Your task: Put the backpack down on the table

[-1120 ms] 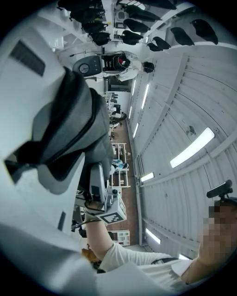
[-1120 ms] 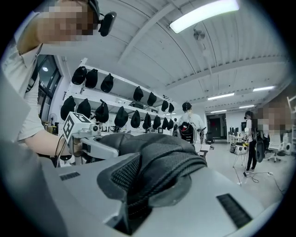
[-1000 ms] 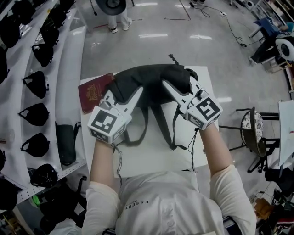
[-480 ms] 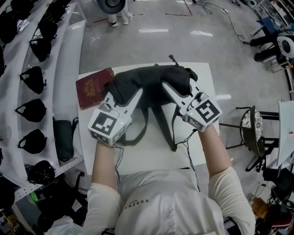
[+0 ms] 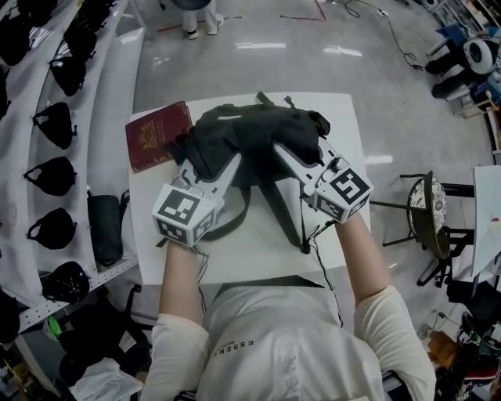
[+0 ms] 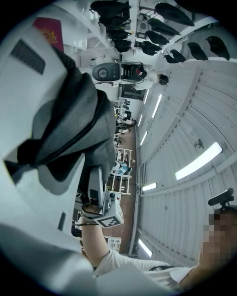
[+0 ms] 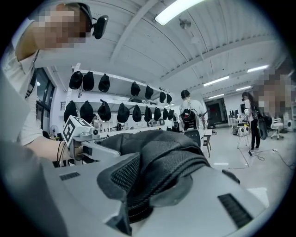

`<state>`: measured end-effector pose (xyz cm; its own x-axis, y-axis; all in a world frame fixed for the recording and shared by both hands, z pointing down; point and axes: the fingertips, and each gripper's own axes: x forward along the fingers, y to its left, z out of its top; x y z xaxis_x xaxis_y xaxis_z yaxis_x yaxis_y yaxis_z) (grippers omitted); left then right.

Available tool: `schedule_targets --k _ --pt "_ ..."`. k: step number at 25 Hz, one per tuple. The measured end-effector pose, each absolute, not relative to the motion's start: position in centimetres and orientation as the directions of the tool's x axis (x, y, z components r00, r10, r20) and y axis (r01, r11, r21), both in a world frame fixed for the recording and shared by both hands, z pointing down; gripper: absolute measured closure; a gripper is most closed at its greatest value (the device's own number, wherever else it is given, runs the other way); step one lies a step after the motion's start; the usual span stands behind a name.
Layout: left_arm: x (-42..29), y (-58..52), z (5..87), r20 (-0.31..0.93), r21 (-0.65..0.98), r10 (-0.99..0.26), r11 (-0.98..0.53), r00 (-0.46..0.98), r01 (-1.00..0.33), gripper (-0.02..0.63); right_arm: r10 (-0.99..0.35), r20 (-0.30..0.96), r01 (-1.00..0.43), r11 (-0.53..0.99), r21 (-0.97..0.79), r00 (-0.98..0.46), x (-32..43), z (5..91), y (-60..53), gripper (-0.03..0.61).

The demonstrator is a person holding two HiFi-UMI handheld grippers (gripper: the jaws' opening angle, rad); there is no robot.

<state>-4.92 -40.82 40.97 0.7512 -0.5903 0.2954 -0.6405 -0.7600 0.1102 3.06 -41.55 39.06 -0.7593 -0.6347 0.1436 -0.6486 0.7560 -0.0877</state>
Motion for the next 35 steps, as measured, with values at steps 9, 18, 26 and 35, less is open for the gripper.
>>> schedule_targets --k 9,18,26,35 --pt "-4.8 -37.1 42.5 0.319 0.171 -0.610 -0.716 0.726 -0.677 0.528 -0.639 0.161 -0.658 0.743 -0.126 -0.752 3.6 40.5 -37.7 0.494" --pt "-4.9 -32.5 44.1 0.315 0.187 -0.599 -0.721 0.736 -0.667 0.528 -0.639 0.172 -0.661 0.731 -0.170 -0.750 3.6 42.1 -33.3 0.488" --pt "-5.3 -29.0 45.7 0.310 0.175 -0.589 -0.736 0.746 -0.654 0.528 -0.639 0.175 -0.662 0.723 -0.197 -0.749 3.3 43.8 -29.9 0.485" --pt "-5.2 -25.9 47.6 0.308 0.191 -0.588 -0.732 0.748 -0.654 0.528 -0.634 0.194 -0.663 0.714 -0.224 -0.748 3.5 45.9 -26.8 0.482"
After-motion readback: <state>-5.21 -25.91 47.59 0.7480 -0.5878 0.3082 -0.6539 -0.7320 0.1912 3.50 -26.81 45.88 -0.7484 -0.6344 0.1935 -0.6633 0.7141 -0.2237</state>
